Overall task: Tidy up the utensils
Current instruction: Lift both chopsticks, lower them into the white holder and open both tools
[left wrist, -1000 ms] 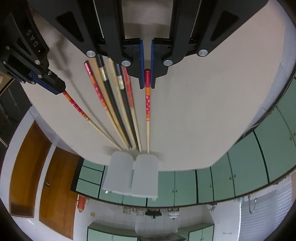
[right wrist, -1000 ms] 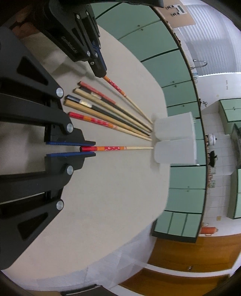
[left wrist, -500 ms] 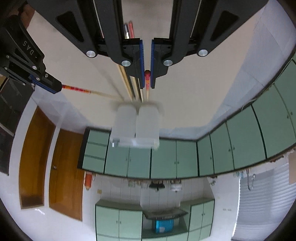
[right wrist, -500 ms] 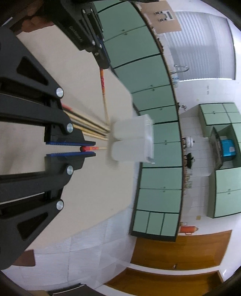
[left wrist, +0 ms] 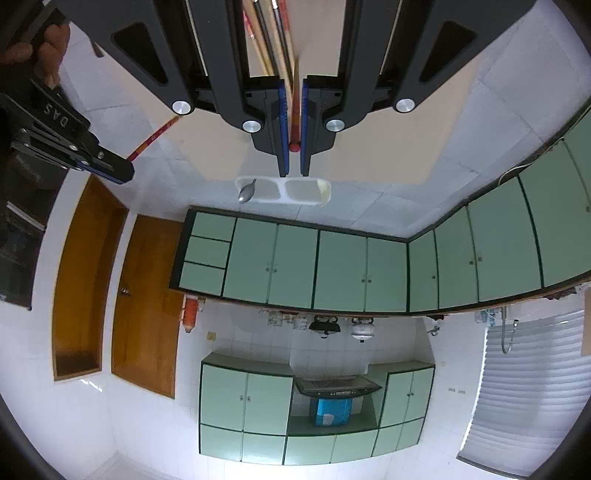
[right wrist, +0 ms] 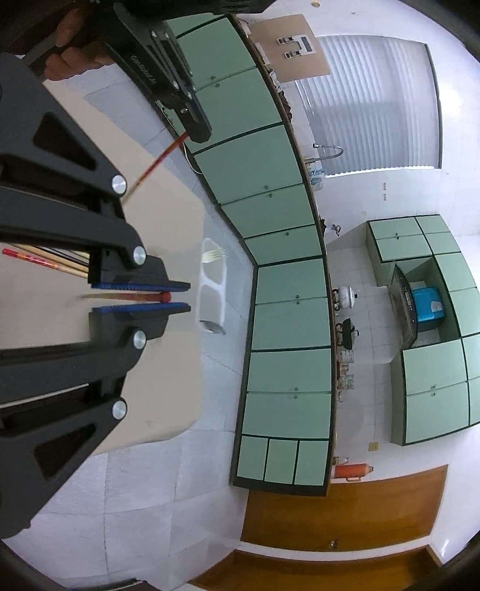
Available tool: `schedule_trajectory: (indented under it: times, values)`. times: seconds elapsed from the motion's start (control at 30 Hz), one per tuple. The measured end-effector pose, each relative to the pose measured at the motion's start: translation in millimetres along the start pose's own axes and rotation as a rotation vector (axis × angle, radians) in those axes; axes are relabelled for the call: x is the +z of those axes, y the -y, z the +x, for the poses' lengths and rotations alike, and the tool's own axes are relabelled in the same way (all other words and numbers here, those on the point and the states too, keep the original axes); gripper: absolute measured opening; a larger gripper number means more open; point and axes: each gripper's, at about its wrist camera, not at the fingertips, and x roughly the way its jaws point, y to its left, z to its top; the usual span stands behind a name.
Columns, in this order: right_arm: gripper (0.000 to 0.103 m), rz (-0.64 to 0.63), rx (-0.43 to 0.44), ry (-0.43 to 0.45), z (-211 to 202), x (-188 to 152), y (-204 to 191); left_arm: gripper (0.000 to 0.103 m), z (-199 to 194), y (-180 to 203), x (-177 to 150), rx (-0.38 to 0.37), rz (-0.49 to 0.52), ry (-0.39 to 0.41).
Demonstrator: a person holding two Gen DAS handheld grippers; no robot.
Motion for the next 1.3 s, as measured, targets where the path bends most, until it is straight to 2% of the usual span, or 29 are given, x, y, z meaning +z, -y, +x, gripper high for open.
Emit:
schedule_trajectory:
  times: [0.4,0.67,0.83,1.03,1.3]
  values:
    - [0.005,-0.003,0.089,0.048,2.9,73.2,10.5,0.006,-6.5,-2.5,46.7,-0.058,0.007,0.098]
    - [0.005,-0.032,0.094,0.134,14.2,133.5,12.4,0.006,8.2,-2.1,102.9,-0.053,0.023,0.222]
    - [0.005,-0.051,0.066,0.181,39.2,167.8,15.7,0.006,29.8,-2.2,131.7,-0.035,0.032,0.289]
    - [0.005,-0.052,0.052,0.161,88.2,176.0,22.0,0.006,75.3,-5.4,146.2,-0.021,0.025,0.295]
    - [0.005,-0.063,0.03,0.097,154.2,159.5,25.4,0.005,136.8,-13.1,139.4,0.004,0.021,0.267]
